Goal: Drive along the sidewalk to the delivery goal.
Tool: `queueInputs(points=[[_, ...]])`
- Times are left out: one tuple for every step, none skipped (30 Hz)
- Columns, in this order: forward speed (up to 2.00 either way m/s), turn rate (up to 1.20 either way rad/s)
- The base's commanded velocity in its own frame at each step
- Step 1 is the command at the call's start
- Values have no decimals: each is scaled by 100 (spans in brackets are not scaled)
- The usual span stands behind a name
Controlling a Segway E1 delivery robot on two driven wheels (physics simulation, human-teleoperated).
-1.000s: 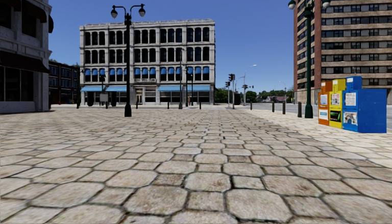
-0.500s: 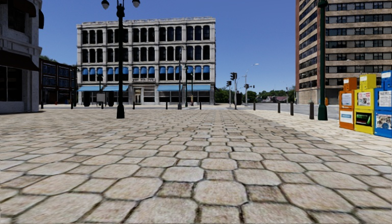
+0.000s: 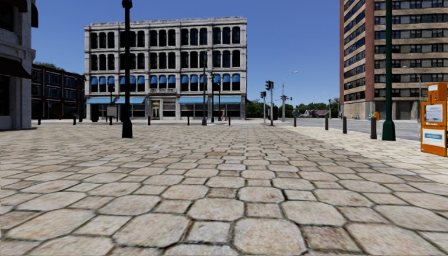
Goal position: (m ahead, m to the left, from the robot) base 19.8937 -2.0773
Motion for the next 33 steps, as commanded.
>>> queueInputs(points=[[200,0],[200,-2],[200,-10],[200,-15],[200,-15],[200,-17],[200,-17],[200,-23],[200,-26],[200,-26],[200,-26],[200,-26],[200,-26],[200,-26],[200,-26],[200,-26],[200,-26],[200,-26],[200,-26],[200,-26],[200,-26],[200,-26],[200,-26],[200,-25],[200,-25],[200,-25],[200,-25],[200,-25],[200,-25],[200,-25],[200,-25],[200,-24],[200,-24]])
